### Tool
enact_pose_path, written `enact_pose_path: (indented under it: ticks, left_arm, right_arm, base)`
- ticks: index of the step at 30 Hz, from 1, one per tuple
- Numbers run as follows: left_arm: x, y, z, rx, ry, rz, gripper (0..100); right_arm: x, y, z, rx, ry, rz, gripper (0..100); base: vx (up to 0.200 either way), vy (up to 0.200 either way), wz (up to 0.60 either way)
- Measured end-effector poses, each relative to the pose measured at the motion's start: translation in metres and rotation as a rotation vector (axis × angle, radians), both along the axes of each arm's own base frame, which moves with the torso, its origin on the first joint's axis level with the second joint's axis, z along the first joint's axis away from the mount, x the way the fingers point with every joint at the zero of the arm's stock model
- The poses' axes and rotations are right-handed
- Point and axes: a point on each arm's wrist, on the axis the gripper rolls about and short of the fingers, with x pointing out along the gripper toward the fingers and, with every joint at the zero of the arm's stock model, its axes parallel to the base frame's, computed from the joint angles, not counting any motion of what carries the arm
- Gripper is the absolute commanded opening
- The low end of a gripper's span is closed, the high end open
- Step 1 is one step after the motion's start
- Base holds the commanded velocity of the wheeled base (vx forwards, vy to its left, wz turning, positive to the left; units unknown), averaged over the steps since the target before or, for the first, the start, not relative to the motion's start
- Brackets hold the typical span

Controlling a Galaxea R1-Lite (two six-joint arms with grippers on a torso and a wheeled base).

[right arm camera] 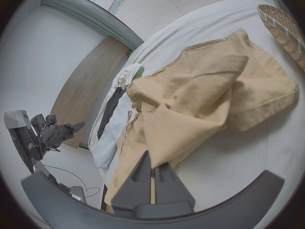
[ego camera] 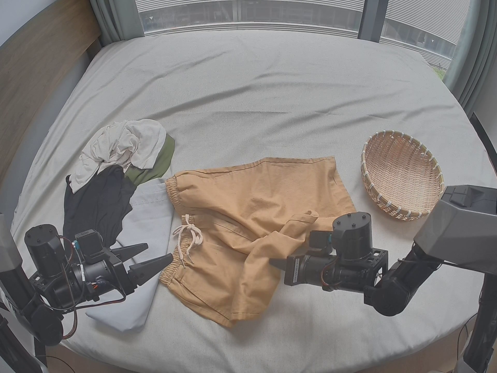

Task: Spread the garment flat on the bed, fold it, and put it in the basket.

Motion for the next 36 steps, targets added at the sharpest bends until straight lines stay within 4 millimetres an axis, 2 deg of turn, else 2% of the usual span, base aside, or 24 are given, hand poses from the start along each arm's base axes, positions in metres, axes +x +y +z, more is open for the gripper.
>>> enact_pose_path:
  ticks: [3, 9, 19, 20, 29, 36]
  left_arm:
    - [0.000, 0.000, 0.000, 0.000, 0.002, 0.000, 100]
    - [0.000, 0.000, -0.001, 0.001, 0.004, 0.000, 100]
    - [0.000, 0.000, -0.002, 0.001, 0.008, 0.000, 100]
    - [0.000, 0.000, -0.002, 0.001, 0.009, 0.000, 100]
    - [0.001, 0.000, -0.004, 0.003, 0.019, 0.002, 100]
    - [0.001, 0.001, -0.004, 0.003, 0.020, 0.007, 100]
  right_arm:
    - [0.011, 0.009, 0.011, 0.031, -0.022, 0.001, 0]
    - [0.027, 0.022, 0.018, 0.071, -0.050, 0.001, 0]
    - [0.053, 0.040, 0.002, 0.089, -0.066, -0.004, 0]
    - [0.054, 0.041, 0.001, 0.090, -0.068, -0.004, 100]
    - [0.060, 0.043, -0.004, 0.100, -0.073, -0.015, 100]
    - [0.044, 0.033, 0.007, 0.100, -0.080, -0.029, 100]
  base:
    - [0.000, 0.000, 0.00]
    - [0.000, 0.000, 0.00]
    - [0.000, 0.000, 0.00]
    - [0.000, 0.000, 0.00]
    - [0.000, 0.000, 0.00]
    - [0.000, 0.000, 0.00]
